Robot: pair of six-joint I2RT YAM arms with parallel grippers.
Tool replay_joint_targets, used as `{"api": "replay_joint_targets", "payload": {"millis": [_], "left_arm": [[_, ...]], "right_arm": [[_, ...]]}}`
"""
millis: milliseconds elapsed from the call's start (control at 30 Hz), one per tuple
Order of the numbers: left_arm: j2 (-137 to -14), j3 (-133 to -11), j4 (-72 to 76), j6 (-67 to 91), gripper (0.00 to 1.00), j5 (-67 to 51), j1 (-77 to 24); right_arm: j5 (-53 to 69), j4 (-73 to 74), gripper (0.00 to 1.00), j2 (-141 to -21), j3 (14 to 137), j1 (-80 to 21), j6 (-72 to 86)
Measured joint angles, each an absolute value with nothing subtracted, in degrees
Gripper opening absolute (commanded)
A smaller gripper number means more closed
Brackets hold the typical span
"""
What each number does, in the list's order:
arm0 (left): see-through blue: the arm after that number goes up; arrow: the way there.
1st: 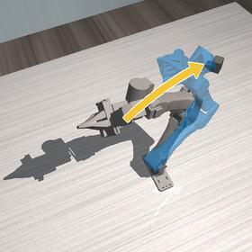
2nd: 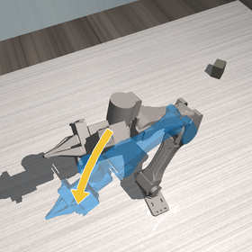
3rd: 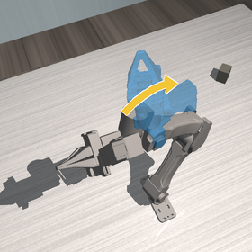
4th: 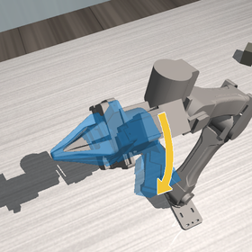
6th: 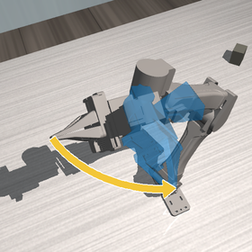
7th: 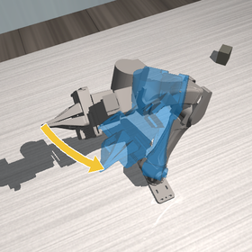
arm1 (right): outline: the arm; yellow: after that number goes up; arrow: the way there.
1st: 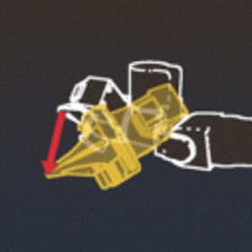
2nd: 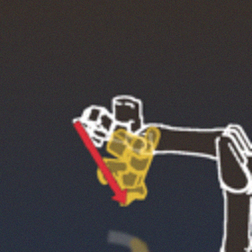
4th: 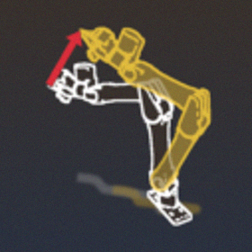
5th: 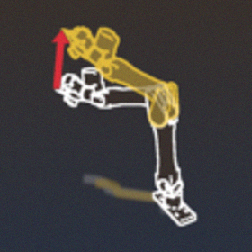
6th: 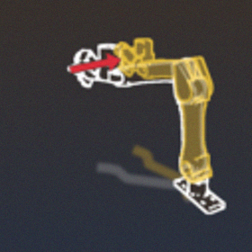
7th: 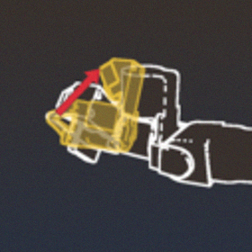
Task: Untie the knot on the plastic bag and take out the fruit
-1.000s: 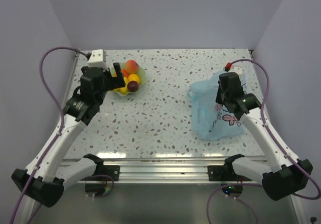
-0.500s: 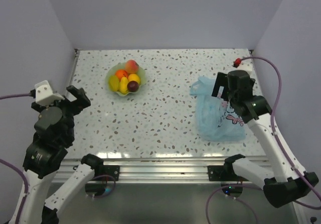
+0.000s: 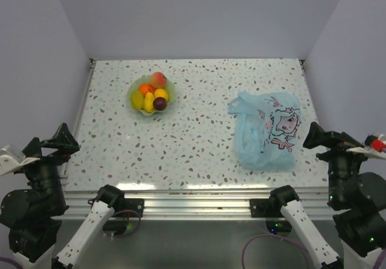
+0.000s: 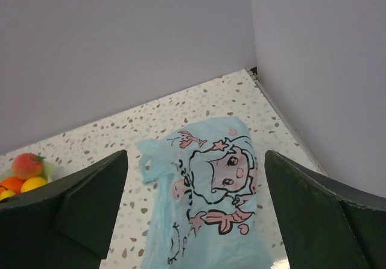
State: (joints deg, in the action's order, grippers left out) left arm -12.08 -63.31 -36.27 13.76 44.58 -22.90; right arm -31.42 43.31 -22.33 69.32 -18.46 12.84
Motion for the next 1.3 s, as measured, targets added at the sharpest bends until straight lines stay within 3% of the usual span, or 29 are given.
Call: {"api": "replay_joint_targets", "payload": {"millis": [333, 1300], "left_arm": [[-10.79, -62.30, -32.08, 7.79, 1.00, 42.63, -22.90], [-12.56, -53.36, -26.37, 7.88, 1.00, 40.69, -22.90]], "right_arm": [[-35.44, 43.09, 0.99, -7.60, 61.63, -18.46, 10.57], [-34.83, 42.65, 0.99, -11.09, 59.92, -18.46, 9.89]]}}
